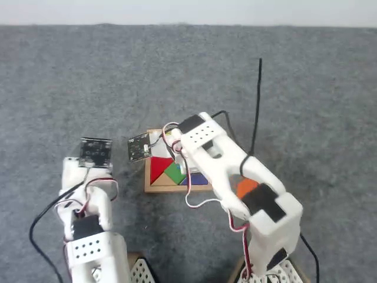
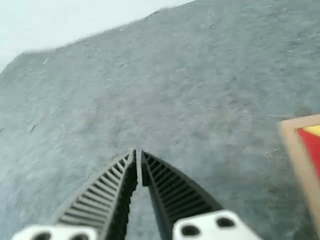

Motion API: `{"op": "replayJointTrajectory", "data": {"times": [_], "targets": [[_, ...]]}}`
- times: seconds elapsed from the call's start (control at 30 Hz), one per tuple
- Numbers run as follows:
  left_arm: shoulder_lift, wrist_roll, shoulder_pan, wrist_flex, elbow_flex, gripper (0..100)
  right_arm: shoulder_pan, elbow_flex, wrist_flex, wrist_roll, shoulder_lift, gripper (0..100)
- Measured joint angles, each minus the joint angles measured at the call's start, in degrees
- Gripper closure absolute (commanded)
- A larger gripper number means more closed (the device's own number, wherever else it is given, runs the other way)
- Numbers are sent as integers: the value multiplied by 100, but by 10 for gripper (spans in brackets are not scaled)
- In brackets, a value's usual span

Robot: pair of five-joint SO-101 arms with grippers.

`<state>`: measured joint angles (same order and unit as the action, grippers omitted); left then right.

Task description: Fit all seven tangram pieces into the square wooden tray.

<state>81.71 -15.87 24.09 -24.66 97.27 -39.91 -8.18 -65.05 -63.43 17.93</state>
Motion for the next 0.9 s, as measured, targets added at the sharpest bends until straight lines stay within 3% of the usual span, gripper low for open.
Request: {"op": "replayJointTrajectory", "data": {"times": [0.17,0.27,0.37,0.67,0.9], "targets": [[0,844,624,387,0,985,-70,554,-466,-9,352,821],[0,905,659,404,0,985,-70,730,-765,-9,369,706],[0,923,668,404,0,985,-88,967,-1178,-9,369,656],[0,923,668,404,0,985,-114,1767,-2418,0,369,668],[0,923,659,404,0,985,-114,1776,-2699,598,369,846]]}}
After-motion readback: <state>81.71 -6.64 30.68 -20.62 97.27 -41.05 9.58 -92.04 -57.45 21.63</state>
